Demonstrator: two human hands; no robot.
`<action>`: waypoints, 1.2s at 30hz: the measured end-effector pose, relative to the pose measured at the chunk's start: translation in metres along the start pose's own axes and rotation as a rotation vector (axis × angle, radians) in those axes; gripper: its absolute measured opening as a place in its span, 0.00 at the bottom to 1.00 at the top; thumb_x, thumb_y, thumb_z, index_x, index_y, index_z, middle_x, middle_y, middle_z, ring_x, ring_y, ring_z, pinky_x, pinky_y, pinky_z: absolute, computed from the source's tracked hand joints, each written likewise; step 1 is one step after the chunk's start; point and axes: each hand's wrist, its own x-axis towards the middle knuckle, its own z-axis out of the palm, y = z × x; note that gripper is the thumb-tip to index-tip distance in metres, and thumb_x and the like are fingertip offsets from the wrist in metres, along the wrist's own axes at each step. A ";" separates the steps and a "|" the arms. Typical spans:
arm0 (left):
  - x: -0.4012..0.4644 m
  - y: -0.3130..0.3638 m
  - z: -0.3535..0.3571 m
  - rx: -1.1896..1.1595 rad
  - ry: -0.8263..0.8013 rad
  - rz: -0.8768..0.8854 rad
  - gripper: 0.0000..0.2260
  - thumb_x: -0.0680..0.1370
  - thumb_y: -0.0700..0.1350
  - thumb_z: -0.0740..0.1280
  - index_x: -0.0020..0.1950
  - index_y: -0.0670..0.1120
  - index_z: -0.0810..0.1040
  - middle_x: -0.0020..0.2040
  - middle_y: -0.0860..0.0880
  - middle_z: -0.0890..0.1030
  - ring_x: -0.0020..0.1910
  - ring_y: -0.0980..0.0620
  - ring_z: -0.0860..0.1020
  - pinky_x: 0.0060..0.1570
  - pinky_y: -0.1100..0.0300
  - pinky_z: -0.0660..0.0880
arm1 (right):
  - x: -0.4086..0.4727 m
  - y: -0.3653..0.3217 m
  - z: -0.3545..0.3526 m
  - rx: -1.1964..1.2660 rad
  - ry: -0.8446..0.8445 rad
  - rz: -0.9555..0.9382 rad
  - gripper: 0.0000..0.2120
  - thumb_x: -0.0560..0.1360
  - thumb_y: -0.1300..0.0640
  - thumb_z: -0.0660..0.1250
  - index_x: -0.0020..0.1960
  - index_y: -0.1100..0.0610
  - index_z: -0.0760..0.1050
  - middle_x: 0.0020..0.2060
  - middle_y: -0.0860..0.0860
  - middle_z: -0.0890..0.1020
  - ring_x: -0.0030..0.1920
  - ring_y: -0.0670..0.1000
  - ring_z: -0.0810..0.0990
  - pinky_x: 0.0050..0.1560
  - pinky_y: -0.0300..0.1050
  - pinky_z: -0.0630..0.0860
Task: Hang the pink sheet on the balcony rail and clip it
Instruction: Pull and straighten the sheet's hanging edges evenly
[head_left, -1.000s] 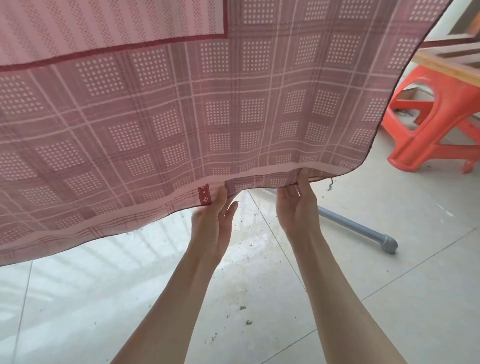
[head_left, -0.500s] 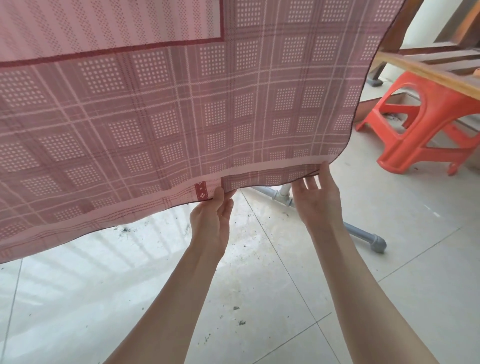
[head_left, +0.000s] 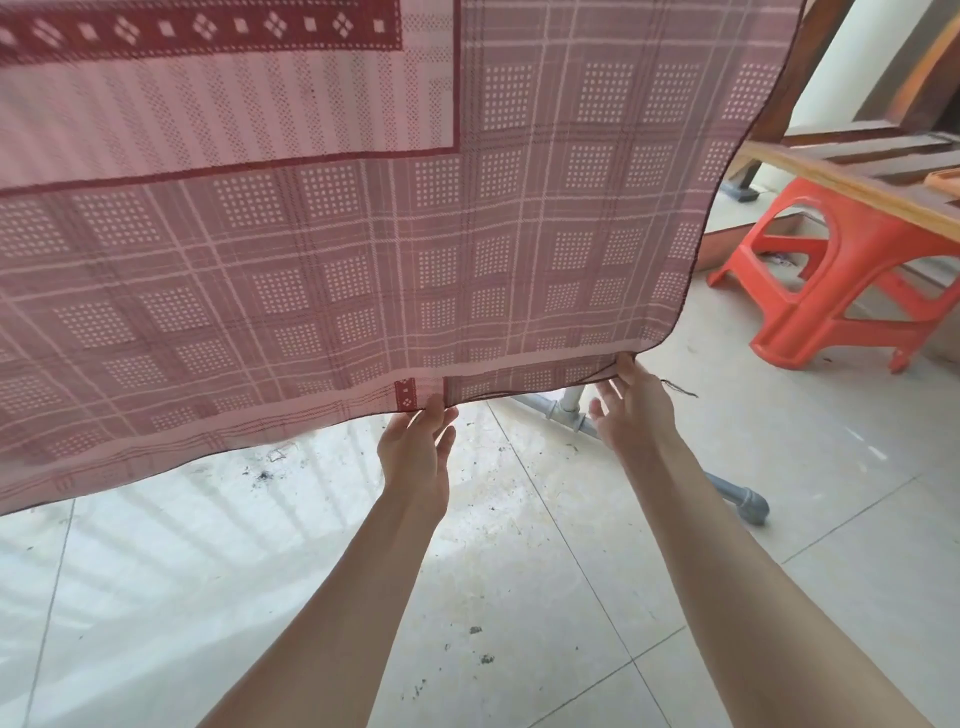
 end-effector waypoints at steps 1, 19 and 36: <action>0.000 0.002 0.000 -0.010 -0.009 -0.022 0.04 0.77 0.38 0.66 0.43 0.45 0.76 0.41 0.51 0.79 0.46 0.53 0.79 0.51 0.60 0.74 | -0.001 -0.002 0.001 0.003 -0.004 0.002 0.09 0.78 0.59 0.59 0.57 0.53 0.72 0.52 0.47 0.78 0.56 0.47 0.75 0.52 0.43 0.67; -0.182 0.259 0.012 1.708 -0.288 0.604 0.21 0.79 0.49 0.59 0.72 0.49 0.63 0.71 0.50 0.67 0.70 0.47 0.64 0.66 0.55 0.61 | -0.231 -0.127 0.157 -1.352 -0.281 -0.149 0.29 0.78 0.48 0.60 0.74 0.58 0.57 0.71 0.55 0.66 0.71 0.55 0.65 0.67 0.46 0.63; -0.458 0.637 0.282 1.763 -0.227 1.125 0.22 0.80 0.45 0.58 0.74 0.50 0.59 0.76 0.47 0.57 0.75 0.47 0.50 0.74 0.51 0.51 | -0.470 -0.538 0.423 -1.508 -0.563 -0.894 0.28 0.78 0.52 0.59 0.75 0.54 0.55 0.69 0.57 0.68 0.68 0.58 0.67 0.65 0.51 0.65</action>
